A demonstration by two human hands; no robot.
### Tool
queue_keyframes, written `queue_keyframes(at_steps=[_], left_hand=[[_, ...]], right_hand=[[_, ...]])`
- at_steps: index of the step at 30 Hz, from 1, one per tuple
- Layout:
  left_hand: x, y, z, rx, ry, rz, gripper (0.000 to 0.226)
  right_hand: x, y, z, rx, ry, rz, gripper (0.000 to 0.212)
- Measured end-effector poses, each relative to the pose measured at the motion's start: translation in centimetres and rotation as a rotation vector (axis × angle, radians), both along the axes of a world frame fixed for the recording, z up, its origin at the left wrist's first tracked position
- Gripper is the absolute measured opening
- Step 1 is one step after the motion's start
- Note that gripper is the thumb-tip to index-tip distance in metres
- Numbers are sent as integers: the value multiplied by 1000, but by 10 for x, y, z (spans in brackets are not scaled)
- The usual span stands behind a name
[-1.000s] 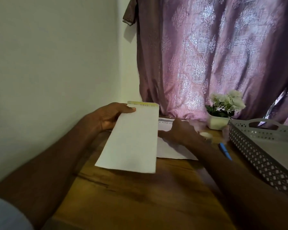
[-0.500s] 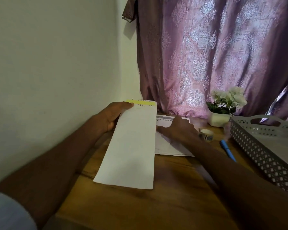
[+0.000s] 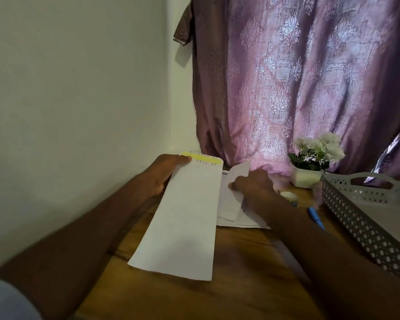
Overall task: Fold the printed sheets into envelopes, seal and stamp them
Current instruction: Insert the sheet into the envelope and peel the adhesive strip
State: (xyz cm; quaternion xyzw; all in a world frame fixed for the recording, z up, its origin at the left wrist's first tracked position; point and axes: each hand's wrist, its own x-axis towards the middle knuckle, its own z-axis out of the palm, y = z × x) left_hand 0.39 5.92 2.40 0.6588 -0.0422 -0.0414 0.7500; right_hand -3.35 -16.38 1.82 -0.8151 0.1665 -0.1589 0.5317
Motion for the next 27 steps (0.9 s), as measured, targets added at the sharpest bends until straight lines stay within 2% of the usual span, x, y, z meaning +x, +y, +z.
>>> queue_keyframes(at_steps=[3,7,10,12,14,18,20,22,24,25,27], left_hand=[[0,-2,-1,11,-3,-1,33],[2,-1,-3,19,-11,13,32],[3,-1,-5,34,-7,21,32],[3,-2,-5,47,-12,23,33],[2,-3,-6,64,-31,21,34],[-1,-9,-9,95,-88,-46,34],[-5,-14,-10,95,-99,-95,29],[-8,-18,-10,75,-88,-167,25],[-11,-24,-11,93,-80,-230,32],[-12,-27,-11,116,-80,-248,39],[-14,-31,-13,138,-72,-284,49]], right_hand=[[1,-7,7,148,-66,9,49],[3,-20,16,393,-223,37,19],[4,-32,24,608,-299,30,22],[6,-37,27,678,-369,33,19],[8,-41,30,686,-456,-2,16],[10,-46,35,661,-684,-40,59],[10,-46,34,681,-725,2,74],[13,-43,31,656,-721,19,59],[18,-40,29,595,-703,21,32],[19,-40,28,587,-679,36,24],[20,-41,25,582,-593,88,28]])
